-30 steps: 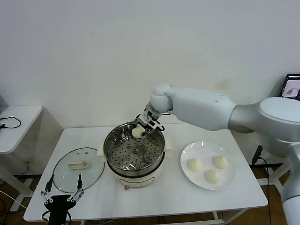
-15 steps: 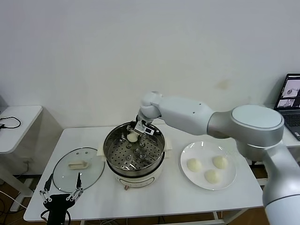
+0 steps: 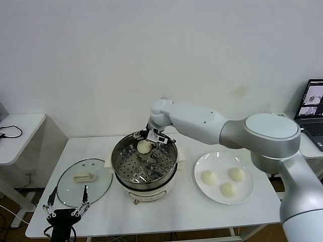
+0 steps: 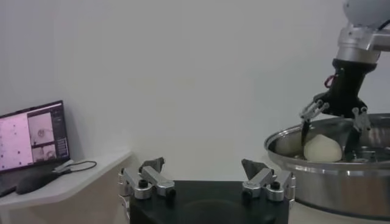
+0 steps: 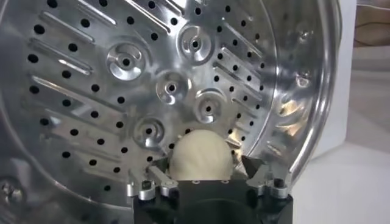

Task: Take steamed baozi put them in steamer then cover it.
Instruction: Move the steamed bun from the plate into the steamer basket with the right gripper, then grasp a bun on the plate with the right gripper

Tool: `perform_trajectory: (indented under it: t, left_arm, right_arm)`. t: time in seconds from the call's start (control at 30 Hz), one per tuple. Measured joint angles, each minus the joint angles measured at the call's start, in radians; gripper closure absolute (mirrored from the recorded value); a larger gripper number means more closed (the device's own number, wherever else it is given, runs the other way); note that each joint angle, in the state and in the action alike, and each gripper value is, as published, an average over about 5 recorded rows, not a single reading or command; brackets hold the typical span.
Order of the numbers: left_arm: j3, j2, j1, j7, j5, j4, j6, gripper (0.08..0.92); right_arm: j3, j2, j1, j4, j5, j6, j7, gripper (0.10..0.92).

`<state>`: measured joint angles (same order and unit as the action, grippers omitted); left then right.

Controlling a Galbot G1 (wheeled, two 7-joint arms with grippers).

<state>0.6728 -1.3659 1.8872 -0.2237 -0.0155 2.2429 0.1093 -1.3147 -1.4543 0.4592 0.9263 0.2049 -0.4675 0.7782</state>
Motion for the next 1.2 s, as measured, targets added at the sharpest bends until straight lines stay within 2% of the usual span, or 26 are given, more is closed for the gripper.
perform_trajectory:
  t: [0.3, 0.63, 0.97, 1.2]
  left_arm:
    - [-0.002, 0.011, -0.003, 0.0, -0.003, 0.008, -0.011, 0.177]
    - [-0.001, 0.03, -0.029, -0.02, -0.03, 0.032, -0.093, 0.177]
    - [-0.002, 0.041, -0.043, -0.018, -0.036, 0.028, -0.172, 0.177]
    - [0.004, 0.047, -0.055, -0.016, -0.036, 0.029, -0.2, 0.177]
  right_arm:
    - [-0.018, 0.118, 0.108, 0.18, -0.209, 0.177, 0.091, 0.202]
    - [-0.028, 0.399, 0.195, 0.461, -0.387, 0.504, 0.124, 0.203]
    - [-0.052, 0.691, 0.196, 0.66, -0.417, 0.713, 0.143, 0.203]
    - [-0.043, 0.798, 0.12, 0.709, -0.386, 0.785, 0.144, 0.202]
